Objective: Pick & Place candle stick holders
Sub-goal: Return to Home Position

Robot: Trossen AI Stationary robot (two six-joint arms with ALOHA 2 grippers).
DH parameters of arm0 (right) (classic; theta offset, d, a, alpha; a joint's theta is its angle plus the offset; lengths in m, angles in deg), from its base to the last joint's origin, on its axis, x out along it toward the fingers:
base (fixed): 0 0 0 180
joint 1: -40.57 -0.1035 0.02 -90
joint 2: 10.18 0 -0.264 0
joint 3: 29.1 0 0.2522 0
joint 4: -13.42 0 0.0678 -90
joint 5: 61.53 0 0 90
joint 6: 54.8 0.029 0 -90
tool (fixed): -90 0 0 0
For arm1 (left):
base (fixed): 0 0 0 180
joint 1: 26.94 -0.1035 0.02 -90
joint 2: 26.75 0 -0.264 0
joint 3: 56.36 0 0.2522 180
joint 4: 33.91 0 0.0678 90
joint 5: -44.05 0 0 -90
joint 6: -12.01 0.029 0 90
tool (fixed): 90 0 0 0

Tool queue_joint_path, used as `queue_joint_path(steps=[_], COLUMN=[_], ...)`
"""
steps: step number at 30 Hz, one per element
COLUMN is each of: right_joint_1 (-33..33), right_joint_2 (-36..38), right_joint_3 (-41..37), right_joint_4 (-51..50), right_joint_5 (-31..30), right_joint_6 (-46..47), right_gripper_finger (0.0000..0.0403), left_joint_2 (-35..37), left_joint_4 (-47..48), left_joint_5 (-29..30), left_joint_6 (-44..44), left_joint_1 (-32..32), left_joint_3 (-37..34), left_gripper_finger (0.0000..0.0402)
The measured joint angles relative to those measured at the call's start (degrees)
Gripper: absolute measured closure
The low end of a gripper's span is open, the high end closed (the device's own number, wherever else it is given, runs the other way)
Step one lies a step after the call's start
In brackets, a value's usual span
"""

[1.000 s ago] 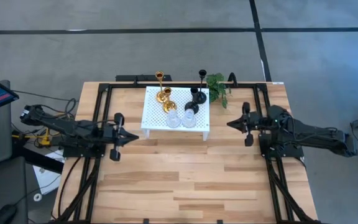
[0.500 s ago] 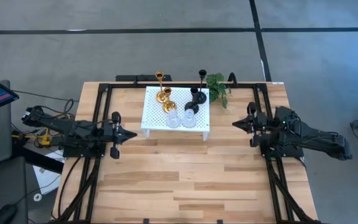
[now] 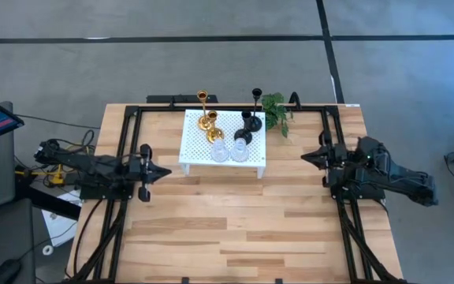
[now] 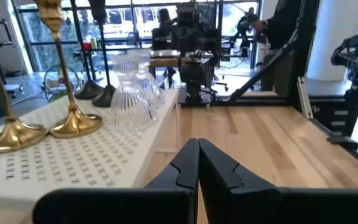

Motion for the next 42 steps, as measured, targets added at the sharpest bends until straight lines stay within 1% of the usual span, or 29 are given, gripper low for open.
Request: queue_joint_path(steps=[7, 12, 13, 20, 22, 29, 32, 42], right_joint_1=[0.0, 0.0, 0.0, 0.0, 0.0, 0.0, 0.0, 0.0], right_joint_2=[0.8, 0.8, 0.8, 0.8, 0.8, 0.8, 0.8, 0.8], right_joint_3=[0.0, 0.0, 0.0, 0.0, 0.0, 0.0, 0.0, 0.0], right_joint_4=[-0.2, -0.4, -0.5, -0.4, -0.4, -0.4, -0.4, -0.4], right_joint_5=[0.0, 0.0, 0.0, 0.0, 0.0, -0.1, -0.1, -0.2], right_joint_6=[0.0, 0.0, 0.0, 0.0, 0.0, 0.0, 0.0, 0.0], right_gripper_finger=[0.0403, 0.0403, 0.0403, 0.0403, 0.0403, 0.0403, 0.0403, 0.0403], left_joint_2=[-0.1, -0.1, -0.1, -0.1, -0.1, -0.1, -0.5, -4.3], left_joint_4=[-0.1, -0.3, -0.2, -0.5, -0.8, -0.6, -0.2, -0.2], left_joint_5=[-3.3, -12.4, -13.2, -13.3, -14.2, -24.0, -24.9, -24.4], left_joint_6=[0.0, 0.9, 1.1, 1.6, 1.6, 1.6, 1.5, 0.4], left_joint_1=[0.0, 0.0, 0.0, 0.0, 0.0, 0.0, 0.0, 0.0], left_joint_3=[-2.4, -4.4, -4.7, -6.7, -6.8, -7.1, -7.2, -7.2], left_gripper_finger=[0.0396, 0.0396, 0.0396, 0.0396, 0.0396, 0.0396, 0.0396, 0.0396])
